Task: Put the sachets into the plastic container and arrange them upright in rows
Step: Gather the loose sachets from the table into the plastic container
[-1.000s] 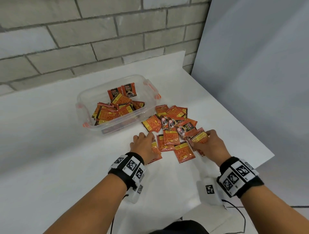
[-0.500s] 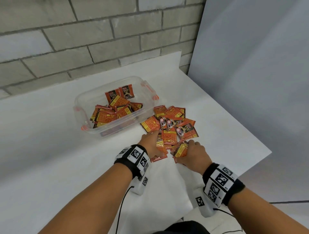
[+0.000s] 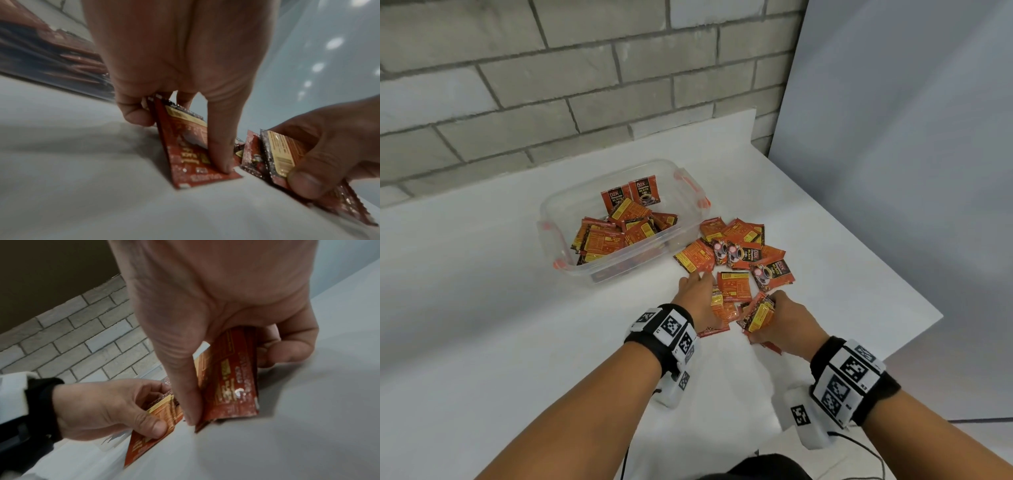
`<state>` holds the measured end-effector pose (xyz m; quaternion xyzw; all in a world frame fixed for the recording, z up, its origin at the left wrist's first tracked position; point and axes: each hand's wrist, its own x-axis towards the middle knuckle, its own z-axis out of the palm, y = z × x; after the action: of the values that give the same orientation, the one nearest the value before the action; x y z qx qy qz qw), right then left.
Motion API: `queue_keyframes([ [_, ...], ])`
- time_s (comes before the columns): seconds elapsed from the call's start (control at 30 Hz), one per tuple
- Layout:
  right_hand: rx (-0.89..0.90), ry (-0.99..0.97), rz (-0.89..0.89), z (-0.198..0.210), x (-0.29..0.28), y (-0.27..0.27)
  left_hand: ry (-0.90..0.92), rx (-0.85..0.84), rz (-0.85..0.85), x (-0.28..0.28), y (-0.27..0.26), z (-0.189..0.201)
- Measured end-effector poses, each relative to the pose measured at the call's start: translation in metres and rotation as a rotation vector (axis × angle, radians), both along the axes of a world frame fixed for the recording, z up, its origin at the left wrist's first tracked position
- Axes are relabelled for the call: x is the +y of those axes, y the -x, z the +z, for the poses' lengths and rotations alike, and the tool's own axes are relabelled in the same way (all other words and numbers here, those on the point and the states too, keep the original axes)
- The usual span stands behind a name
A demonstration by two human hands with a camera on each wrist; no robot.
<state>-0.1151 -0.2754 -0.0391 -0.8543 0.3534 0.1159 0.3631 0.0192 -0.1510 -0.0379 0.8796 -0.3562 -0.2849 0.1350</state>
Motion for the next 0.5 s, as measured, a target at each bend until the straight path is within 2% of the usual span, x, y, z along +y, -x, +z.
queue_keyframes([
  [0.17,0.008,-0.07,0.039,0.009,-0.003,0.005,-0.088,-0.037,0.046,0.014,-0.003,0.001],
  [0.27,-0.044,-0.122,0.027,0.014,-0.001,0.003,-0.045,0.013,0.073,0.026,-0.009,0.001],
  [0.37,-0.113,-0.212,0.052,0.023,0.005,-0.004,0.077,0.143,0.173,0.043,-0.013,0.01],
  [0.5,-0.24,-0.3,0.075,0.046,0.013,-0.029,0.351,0.176,0.35,0.074,-0.029,0.044],
])
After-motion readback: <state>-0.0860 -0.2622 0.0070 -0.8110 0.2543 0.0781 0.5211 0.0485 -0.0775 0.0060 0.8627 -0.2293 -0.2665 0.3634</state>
